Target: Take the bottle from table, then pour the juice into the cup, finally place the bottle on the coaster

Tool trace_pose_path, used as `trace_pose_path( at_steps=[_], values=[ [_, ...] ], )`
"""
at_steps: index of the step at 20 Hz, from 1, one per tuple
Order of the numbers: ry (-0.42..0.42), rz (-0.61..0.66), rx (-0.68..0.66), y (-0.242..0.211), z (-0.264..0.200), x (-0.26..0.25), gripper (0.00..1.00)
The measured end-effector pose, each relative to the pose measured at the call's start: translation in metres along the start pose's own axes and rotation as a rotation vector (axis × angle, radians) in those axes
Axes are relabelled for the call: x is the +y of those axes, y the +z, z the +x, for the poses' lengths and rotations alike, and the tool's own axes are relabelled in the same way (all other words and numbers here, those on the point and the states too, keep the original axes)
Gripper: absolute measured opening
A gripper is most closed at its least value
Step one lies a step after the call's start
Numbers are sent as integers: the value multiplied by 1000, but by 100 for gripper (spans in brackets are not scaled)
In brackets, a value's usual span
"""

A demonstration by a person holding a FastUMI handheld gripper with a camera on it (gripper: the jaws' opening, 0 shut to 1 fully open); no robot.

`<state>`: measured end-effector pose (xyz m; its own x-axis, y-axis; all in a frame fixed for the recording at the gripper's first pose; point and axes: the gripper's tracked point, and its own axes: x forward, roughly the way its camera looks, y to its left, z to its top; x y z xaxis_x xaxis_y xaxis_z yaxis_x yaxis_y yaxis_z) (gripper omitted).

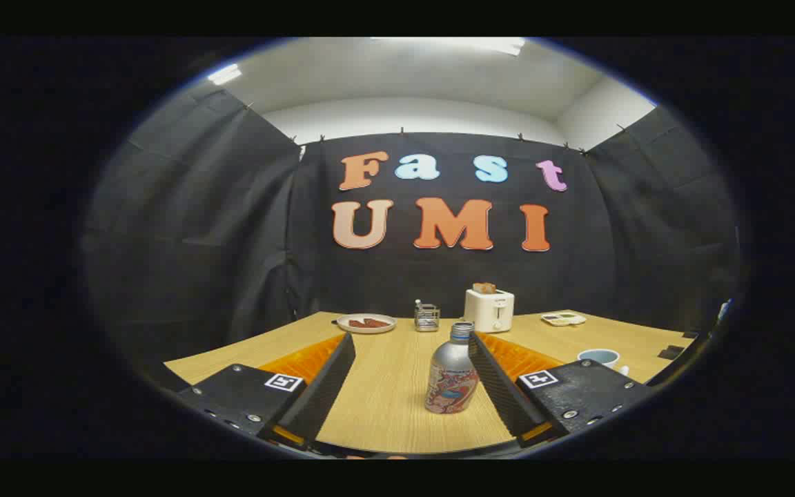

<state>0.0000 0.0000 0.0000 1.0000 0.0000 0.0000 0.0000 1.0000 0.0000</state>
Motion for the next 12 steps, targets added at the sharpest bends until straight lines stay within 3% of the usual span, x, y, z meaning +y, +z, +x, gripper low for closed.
trace_pose_path(
  at_steps=[12],
  values=[
    [-30, 4, 55, -17, 5, -7, 98]
  ],
)
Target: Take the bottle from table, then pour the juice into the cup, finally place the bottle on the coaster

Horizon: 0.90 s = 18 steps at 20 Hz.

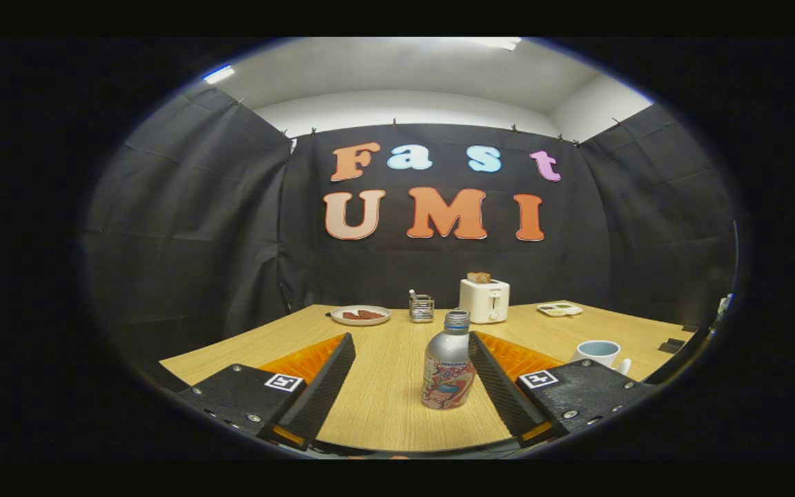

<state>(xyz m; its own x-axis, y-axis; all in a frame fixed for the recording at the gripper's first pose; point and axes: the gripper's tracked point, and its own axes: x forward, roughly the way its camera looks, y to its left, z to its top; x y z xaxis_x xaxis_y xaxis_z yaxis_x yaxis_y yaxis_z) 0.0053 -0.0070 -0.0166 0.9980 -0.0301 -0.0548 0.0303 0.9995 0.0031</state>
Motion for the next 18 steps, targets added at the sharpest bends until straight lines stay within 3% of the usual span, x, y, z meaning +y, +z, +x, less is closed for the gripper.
trace_pose_path(
  at_steps=[7, 18],
  values=[
    [-29, -18, 31, -6, 2, -8, 98],
    [-76, 52, 129, -43, 15, -30, 98]
  ],
)
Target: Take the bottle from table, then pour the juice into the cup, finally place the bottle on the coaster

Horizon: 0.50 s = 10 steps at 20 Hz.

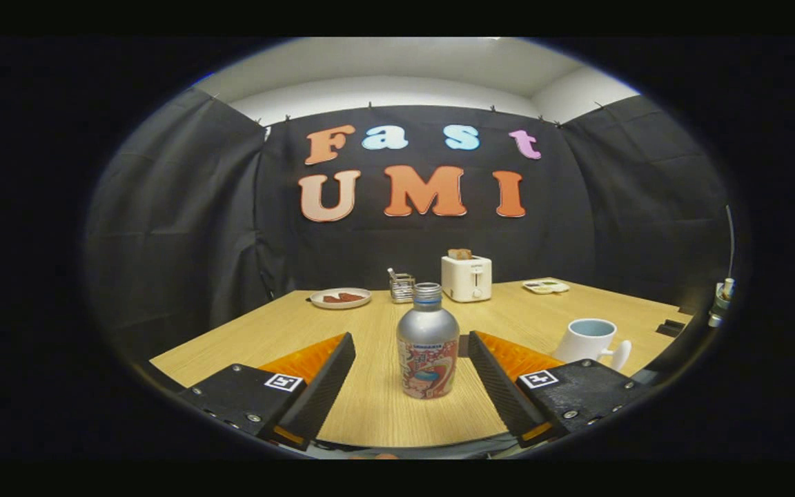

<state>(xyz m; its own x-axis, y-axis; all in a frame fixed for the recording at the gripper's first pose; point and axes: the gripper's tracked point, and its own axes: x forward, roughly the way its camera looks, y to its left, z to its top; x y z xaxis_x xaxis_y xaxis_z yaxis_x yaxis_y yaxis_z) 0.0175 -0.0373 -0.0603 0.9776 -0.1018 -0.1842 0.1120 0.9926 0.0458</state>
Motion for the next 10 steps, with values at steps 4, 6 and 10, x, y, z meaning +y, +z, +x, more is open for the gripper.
trace_pose_path(
  at_steps=[4, 6, 10],
  values=[
    [-10, -26, 64, -19, 12, -6, 98],
    [-11, -28, 91, -27, 19, -6, 98],
    [-18, -17, 138, -44, 31, -10, 98]
  ],
)
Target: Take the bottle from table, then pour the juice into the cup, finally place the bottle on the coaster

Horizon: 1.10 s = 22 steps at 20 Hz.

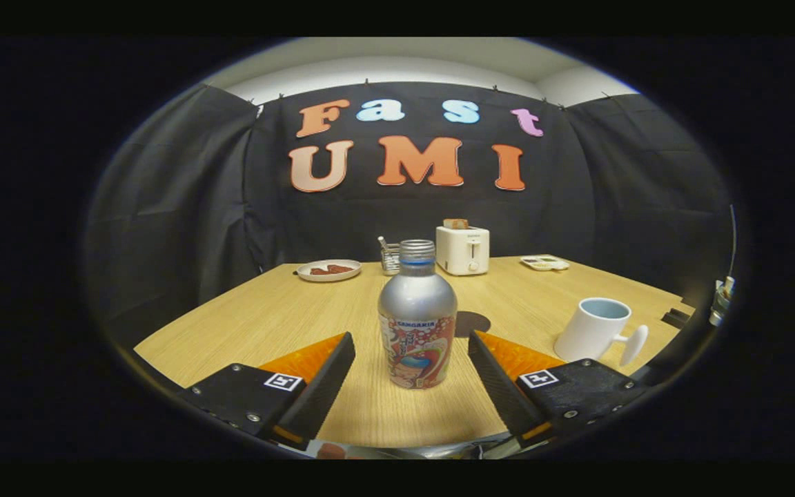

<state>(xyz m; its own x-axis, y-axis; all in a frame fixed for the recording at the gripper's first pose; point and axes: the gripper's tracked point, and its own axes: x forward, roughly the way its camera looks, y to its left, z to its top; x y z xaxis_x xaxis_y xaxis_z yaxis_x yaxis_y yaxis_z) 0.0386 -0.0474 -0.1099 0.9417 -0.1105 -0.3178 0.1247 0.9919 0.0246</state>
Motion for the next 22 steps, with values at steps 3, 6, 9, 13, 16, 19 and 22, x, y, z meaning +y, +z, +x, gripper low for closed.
trace_pose_path(
  at_steps=[3, 6, 9, 13, 16, 19, 22],
  values=[
    [3, 11, 31, -9, 9, -1, 98],
    [2, 17, 43, -13, 17, -4, 98],
    [11, 27, 57, -18, 25, -3, 98],
    [14, -3, 92, -29, 38, 0, 99],
    [16, -14, 105, -33, 44, 3, 98],
    [5, -23, 106, -33, 48, 1, 99],
    [-4, -22, 99, -31, 49, -1, 98]
  ],
)
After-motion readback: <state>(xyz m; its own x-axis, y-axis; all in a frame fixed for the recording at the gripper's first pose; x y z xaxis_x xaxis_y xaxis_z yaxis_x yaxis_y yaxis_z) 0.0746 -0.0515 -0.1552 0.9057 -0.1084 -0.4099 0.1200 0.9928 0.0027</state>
